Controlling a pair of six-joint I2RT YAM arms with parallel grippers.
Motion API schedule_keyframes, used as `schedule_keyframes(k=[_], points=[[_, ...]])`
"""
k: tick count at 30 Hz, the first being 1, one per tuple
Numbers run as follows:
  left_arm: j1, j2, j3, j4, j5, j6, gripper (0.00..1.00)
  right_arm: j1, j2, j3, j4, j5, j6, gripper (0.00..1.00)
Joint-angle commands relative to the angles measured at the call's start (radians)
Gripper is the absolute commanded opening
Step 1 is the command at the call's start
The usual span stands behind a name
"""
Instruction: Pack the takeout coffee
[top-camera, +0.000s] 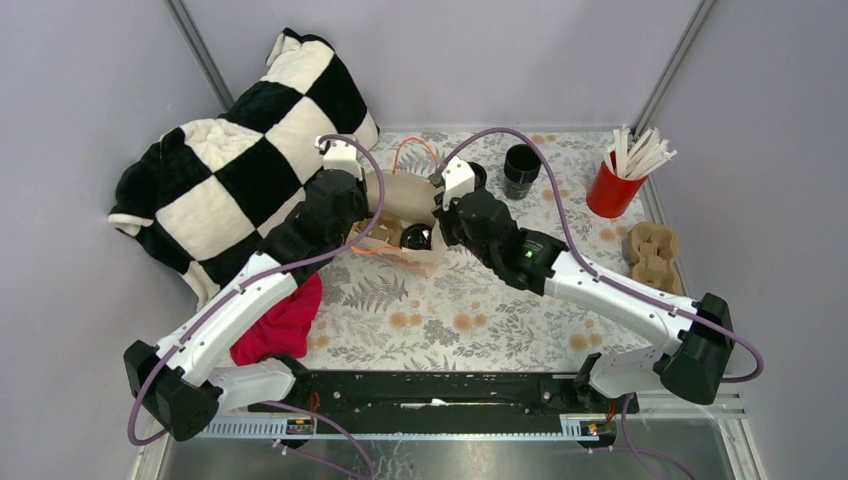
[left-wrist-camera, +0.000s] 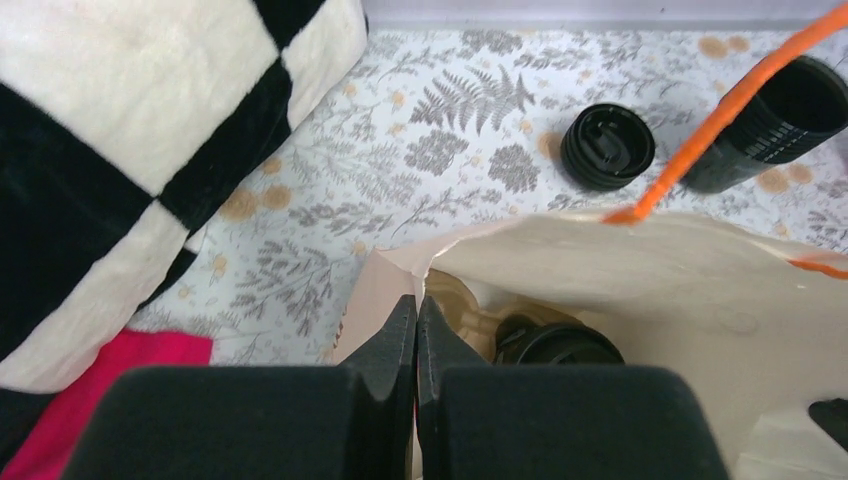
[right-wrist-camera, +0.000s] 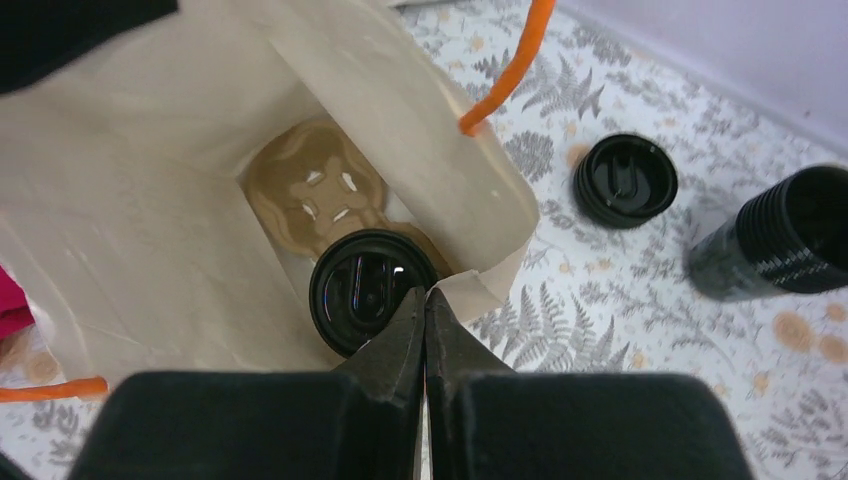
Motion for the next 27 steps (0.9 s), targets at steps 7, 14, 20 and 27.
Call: schedule_keyframes(k=[7, 14, 20, 27], points=[[-0.019, 0.056, -0.019, 0.446, -0.069, 0.147, 0.00, 0.030, 0.035, -0.004, 0.257, 0.105, -0.161, 0.00], [-0.019, 0.096, 0.020, 0.463, -0.056, 0.173, 0.00, 0.030, 0.034, -0.032, 0.268, 0.135, -0.163, 0.00], [-0.019, 0.077, 0.102, 0.183, -0.088, 0.075, 0.00, 0.029, 0.032, 0.007, 0.134, 0.188, -0.132, 0.00], [-0.018, 0.096, 0.253, -0.245, 0.073, -0.102, 0.00, 0.030, 0.045, 0.181, -0.171, 0.246, -0.038, 0.02]])
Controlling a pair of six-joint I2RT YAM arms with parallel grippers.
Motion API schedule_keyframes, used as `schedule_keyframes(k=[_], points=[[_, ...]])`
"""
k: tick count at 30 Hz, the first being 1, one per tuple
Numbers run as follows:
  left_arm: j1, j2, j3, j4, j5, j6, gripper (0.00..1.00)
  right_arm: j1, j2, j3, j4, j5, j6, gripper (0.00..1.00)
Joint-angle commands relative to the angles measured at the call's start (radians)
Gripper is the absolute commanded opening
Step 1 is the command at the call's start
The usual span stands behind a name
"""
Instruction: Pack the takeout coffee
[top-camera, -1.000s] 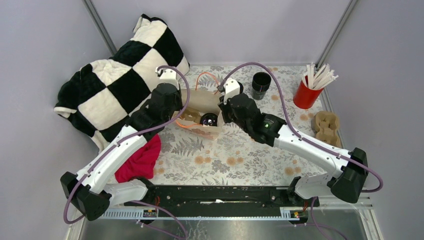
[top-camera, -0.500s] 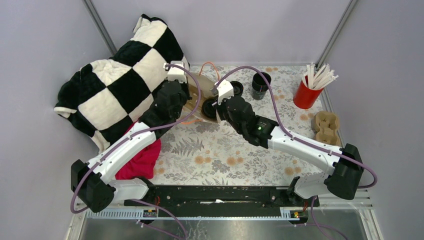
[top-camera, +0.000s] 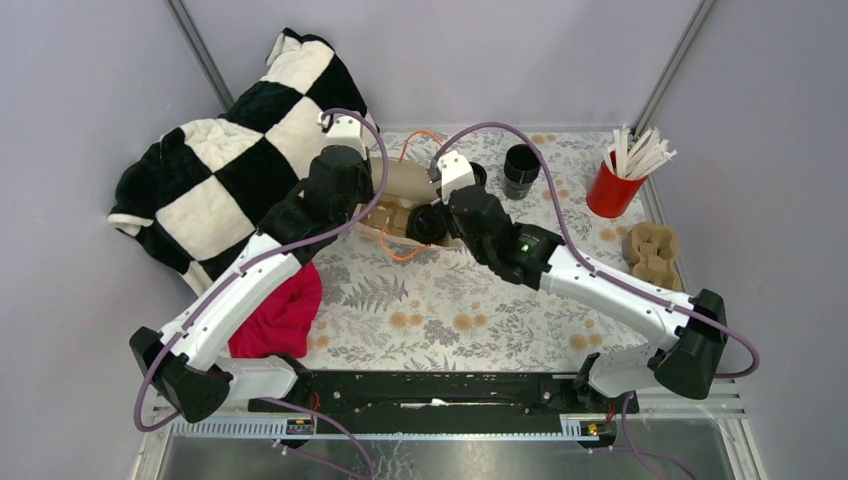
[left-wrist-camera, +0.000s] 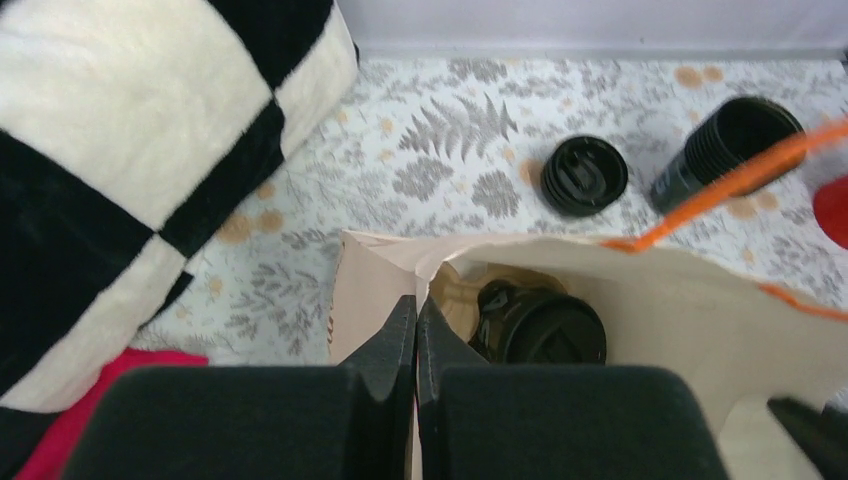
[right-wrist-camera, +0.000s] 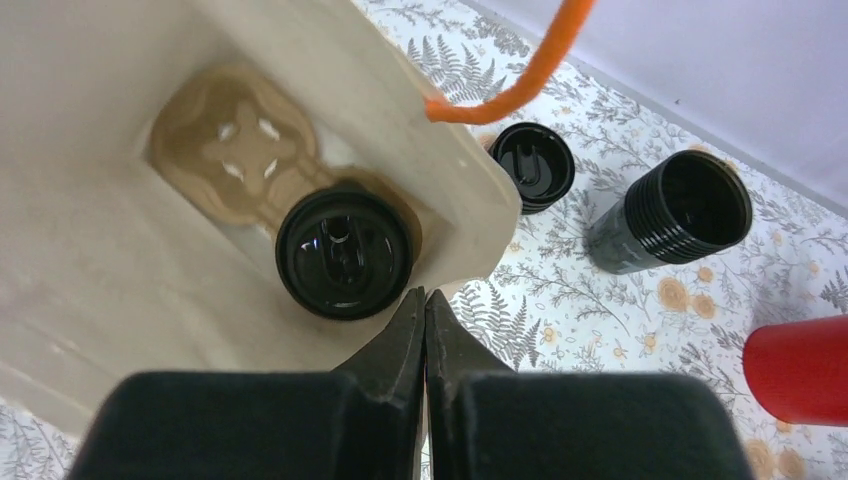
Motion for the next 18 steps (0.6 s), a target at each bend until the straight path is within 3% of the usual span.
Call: schedule_keyframes(k=[1, 6, 12, 16, 18], points=[[-0.005, -0.002, 0.100, -0.282, 0.123, -0.134, 0.00, 0.008, 0.011, 0.173, -0.205, 0.075, 0.100, 0.02], [-0.004, 0.052, 0.149, -0.433, 0.220, -0.178, 0.00, 0.007, 0.082, 0.330, -0.449, 0.081, 0.210, 0.02], [-0.004, 0.108, 0.189, -0.524, 0.263, -0.200, 0.00, -0.034, 0.156, 0.439, -0.620, 0.060, 0.299, 0.05], [-0.004, 0.123, 0.223, -0.534, 0.267, -0.196, 0.00, -0.080, 0.147, 0.434, -0.654, -0.012, 0.334, 0.27], [-0.004, 0.125, 0.245, -0.536, 0.271, -0.193, 0.08, -0.084, 0.129, 0.465, -0.667, -0.031, 0.324, 0.38]])
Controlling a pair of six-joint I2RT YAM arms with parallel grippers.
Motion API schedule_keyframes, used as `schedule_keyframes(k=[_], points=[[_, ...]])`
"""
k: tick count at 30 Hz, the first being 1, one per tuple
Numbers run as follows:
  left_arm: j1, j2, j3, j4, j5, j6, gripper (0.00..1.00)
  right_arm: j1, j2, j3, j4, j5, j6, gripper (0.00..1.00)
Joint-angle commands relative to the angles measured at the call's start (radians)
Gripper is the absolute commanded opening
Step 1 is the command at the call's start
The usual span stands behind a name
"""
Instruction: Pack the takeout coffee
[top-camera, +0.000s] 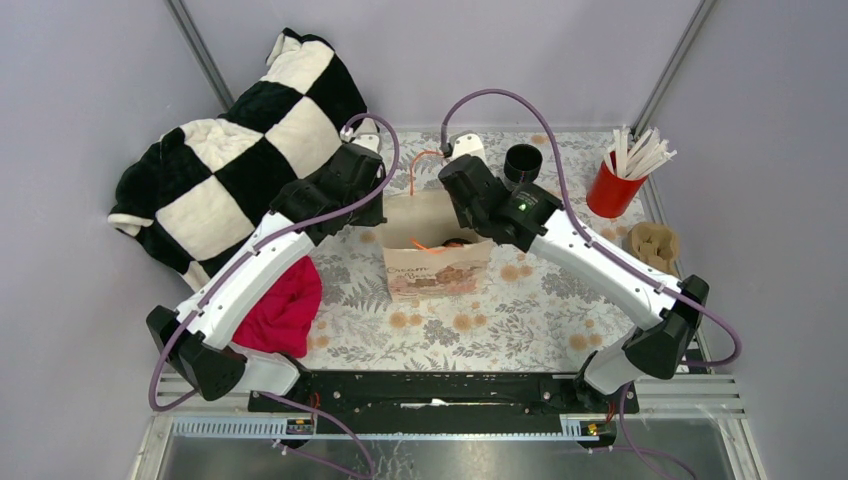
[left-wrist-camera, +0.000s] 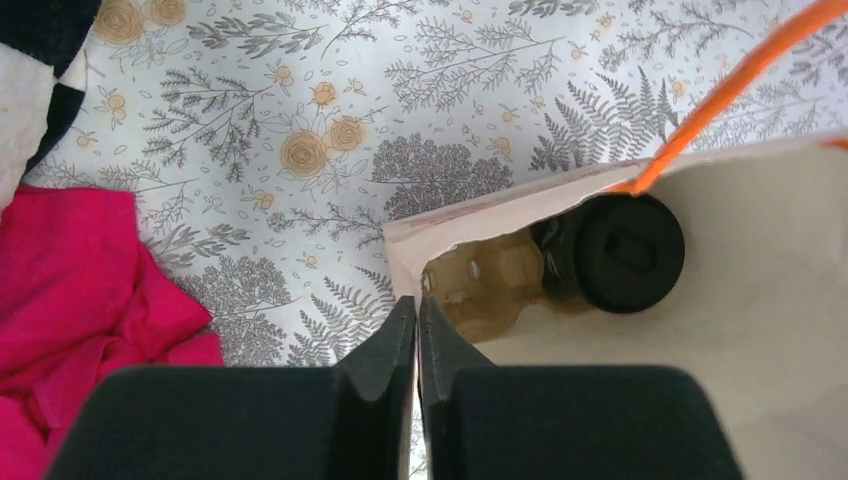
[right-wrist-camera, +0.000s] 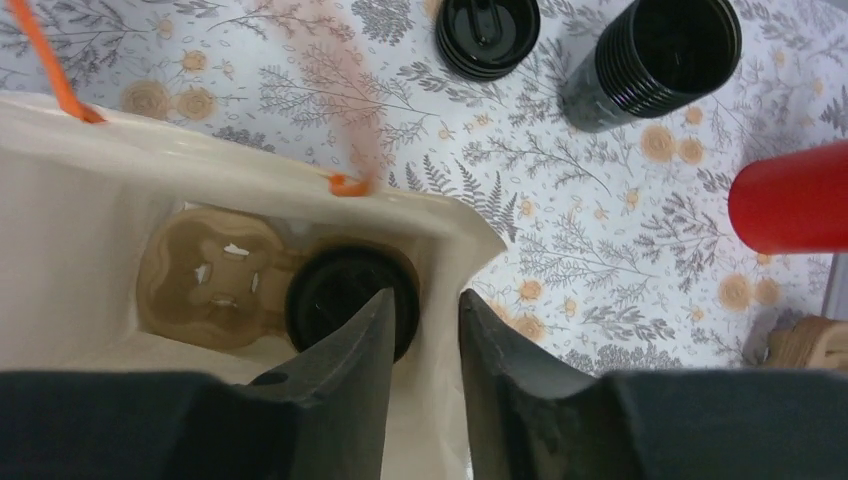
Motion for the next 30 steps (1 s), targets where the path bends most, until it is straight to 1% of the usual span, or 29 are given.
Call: schedule_keyframes(k=[1, 2, 4, 6, 7, 8, 9, 11, 12, 14, 16, 18, 19, 20, 23, 25, 27, 28, 29, 30], points=[[-0.003, 0.000, 0.076, -0.041, 0.038, -0.008, 0.14, -0.025, -0.033, 0.097, -0.100, -0.064, 0.033, 0.44], [-0.004, 0.000, 0.085, -0.041, 0.046, -0.004, 0.18, -0.024, -0.033, 0.143, -0.142, -0.070, 0.024, 0.49], [-0.004, -0.005, 0.092, -0.040, 0.052, 0.003, 0.30, -0.026, -0.023, 0.250, -0.241, -0.073, 0.007, 0.65], [-0.003, -0.016, 0.091, -0.042, 0.043, 0.010, 0.41, -0.026, -0.014, 0.364, -0.339, -0.055, 0.001, 0.77], [-0.002, -0.024, 0.092, -0.043, 0.037, 0.015, 0.53, -0.029, -0.007, 0.424, -0.387, -0.031, 0.004, 0.82], [-0.002, -0.033, 0.092, -0.042, 0.034, 0.020, 0.60, -0.034, 0.000, 0.478, -0.425, -0.010, 0.003, 0.87], [-0.002, -0.041, 0.094, -0.040, 0.035, 0.026, 0.66, -0.042, 0.005, 0.521, -0.455, 0.007, -0.015, 0.91], [-0.002, -0.055, 0.106, -0.038, 0.039, 0.036, 0.75, -0.086, 0.002, 0.558, -0.448, 0.047, -0.099, 0.99], [-0.002, -0.064, 0.114, -0.038, 0.042, 0.041, 0.79, -0.127, 0.000, 0.555, -0.427, 0.054, -0.137, 0.99], [-0.001, -0.075, 0.131, -0.040, 0.043, 0.051, 0.84, -0.245, 0.011, 0.543, -0.390, 0.012, -0.180, 1.00], [-0.001, -0.083, 0.156, -0.053, 0.032, 0.054, 0.87, -0.376, 0.018, 0.493, -0.327, -0.039, -0.195, 1.00], [0.003, -0.091, 0.180, -0.067, 0.016, 0.057, 0.91, -0.511, 0.042, 0.446, -0.249, -0.099, -0.182, 1.00], [0.004, -0.097, 0.190, -0.074, 0.005, 0.060, 0.96, -0.585, 0.063, 0.434, -0.223, -0.142, -0.162, 1.00], [0.005, -0.105, 0.200, -0.079, -0.003, 0.065, 0.97, -0.649, 0.094, 0.432, -0.208, -0.184, -0.142, 1.00], [0.010, -0.138, 0.208, -0.081, -0.027, 0.094, 0.99, -0.805, 0.226, 0.472, -0.226, -0.255, -0.106, 0.99], [0.014, -0.157, 0.207, -0.080, -0.052, 0.115, 0.99, -0.863, 0.306, 0.501, -0.228, -0.249, -0.105, 0.95], [0.020, -0.163, 0.211, -0.080, -0.076, 0.138, 0.99, -0.916, 0.363, 0.537, -0.220, -0.245, -0.082, 0.86], [0.021, -0.165, 0.216, -0.080, -0.080, 0.143, 0.99, -0.945, 0.385, 0.557, -0.207, -0.254, -0.069, 0.80], [0.022, -0.168, 0.218, -0.077, -0.086, 0.154, 0.99, -0.965, 0.404, 0.571, -0.191, -0.265, -0.061, 0.77], [0.024, -0.169, 0.218, -0.067, -0.089, 0.165, 0.99, -0.980, 0.426, 0.594, -0.183, -0.272, -0.053, 0.76]])
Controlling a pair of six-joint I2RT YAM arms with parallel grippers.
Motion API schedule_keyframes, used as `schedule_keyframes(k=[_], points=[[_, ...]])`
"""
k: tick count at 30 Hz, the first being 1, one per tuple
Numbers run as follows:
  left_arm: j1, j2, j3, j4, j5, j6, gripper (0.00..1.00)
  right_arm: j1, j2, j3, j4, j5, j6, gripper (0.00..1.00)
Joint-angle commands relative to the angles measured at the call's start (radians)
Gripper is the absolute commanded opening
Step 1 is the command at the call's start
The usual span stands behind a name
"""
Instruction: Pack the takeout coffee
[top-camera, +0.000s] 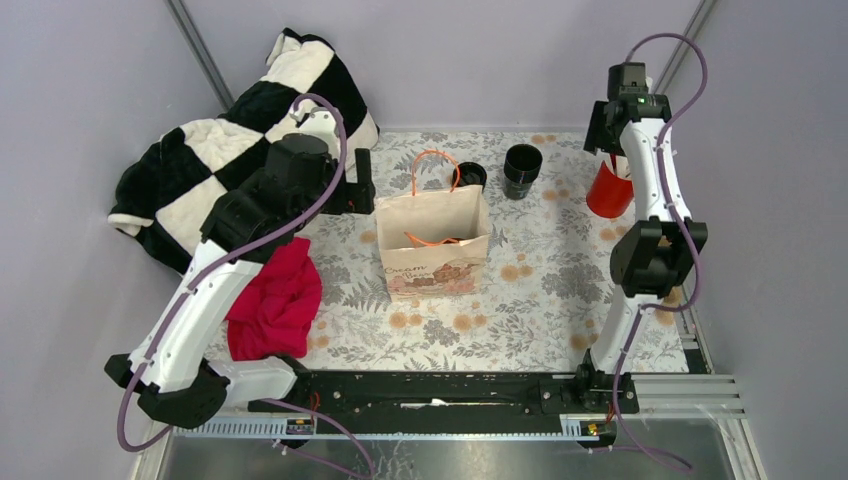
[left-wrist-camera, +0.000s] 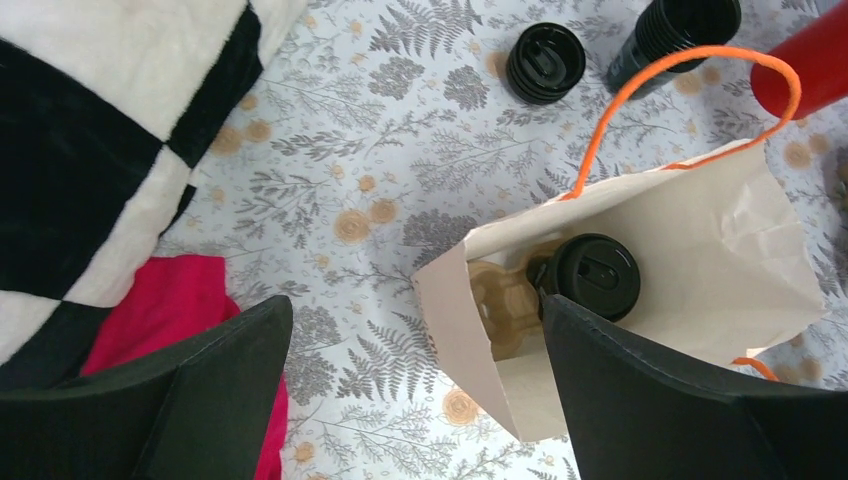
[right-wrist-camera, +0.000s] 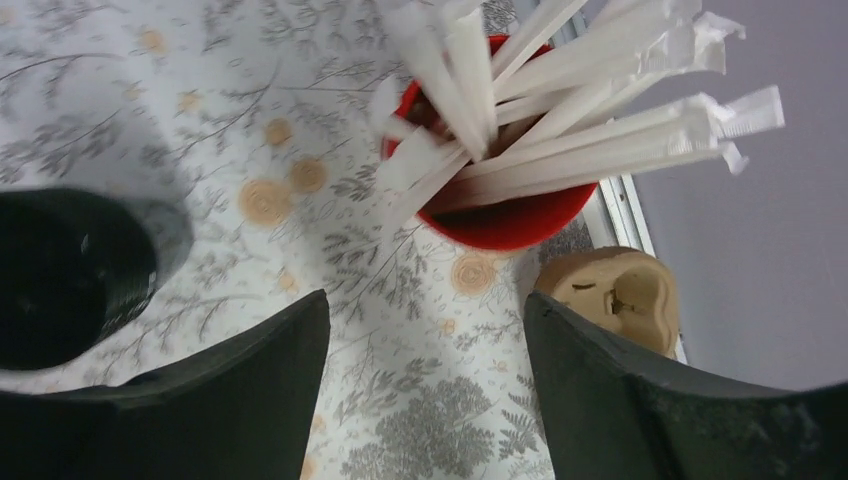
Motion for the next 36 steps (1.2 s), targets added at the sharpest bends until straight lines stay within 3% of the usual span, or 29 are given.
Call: schedule_keyframes(k=[1, 5, 10, 12, 22, 36], points=[[0.009, -0.020, 0.038, 0.033, -0.056, 0.071, 0.99, -0.072, 0.048, 0.143, 0.050, -0.054, 0.053, 0.75], [0.014, -0.029, 0.022, 0.064, -0.060, 0.113, 0.99, -0.081, 0.118, 0.229, 0.082, -0.042, 0.027, 0.64], [0.024, -0.035, -0.011, 0.074, -0.049, 0.124, 0.99, -0.081, 0.151, 0.241, 0.108, -0.058, 0.046, 0.34], [0.026, -0.033, -0.018, 0.075, -0.044, 0.124, 0.99, -0.081, 0.154, 0.227, 0.122, -0.062, 0.056, 0.29], [0.049, -0.012, -0.009, 0.072, -0.027, 0.112, 0.99, -0.079, 0.215, 0.244, 0.155, -0.051, 0.034, 0.31], [0.053, 0.038, 0.053, 0.026, -0.042, 0.102, 0.99, -0.079, 0.327, 0.326, 0.184, 0.001, -0.016, 0.42]])
